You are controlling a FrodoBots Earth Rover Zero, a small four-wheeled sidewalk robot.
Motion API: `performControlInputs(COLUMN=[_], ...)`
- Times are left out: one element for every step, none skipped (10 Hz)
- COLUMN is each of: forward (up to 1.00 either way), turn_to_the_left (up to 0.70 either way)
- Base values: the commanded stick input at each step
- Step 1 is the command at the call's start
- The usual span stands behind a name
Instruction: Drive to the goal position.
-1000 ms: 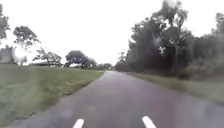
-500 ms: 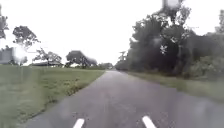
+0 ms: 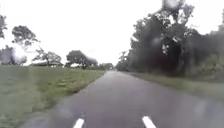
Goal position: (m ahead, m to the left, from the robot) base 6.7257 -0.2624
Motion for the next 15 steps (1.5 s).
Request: performControlInputs(forward=[0.70,0.70,0.70,0.70,0.70,0.70,0.70,0.70,0.70,0.70,0.70,0.70,0.70,0.70,0.70], turn_to_the_left=[0.00,0.00,0.00,0.00,0.00,0.00,0.00,0.00,0.00,0.00,0.00,0.00,0.00,0.00,0.00])
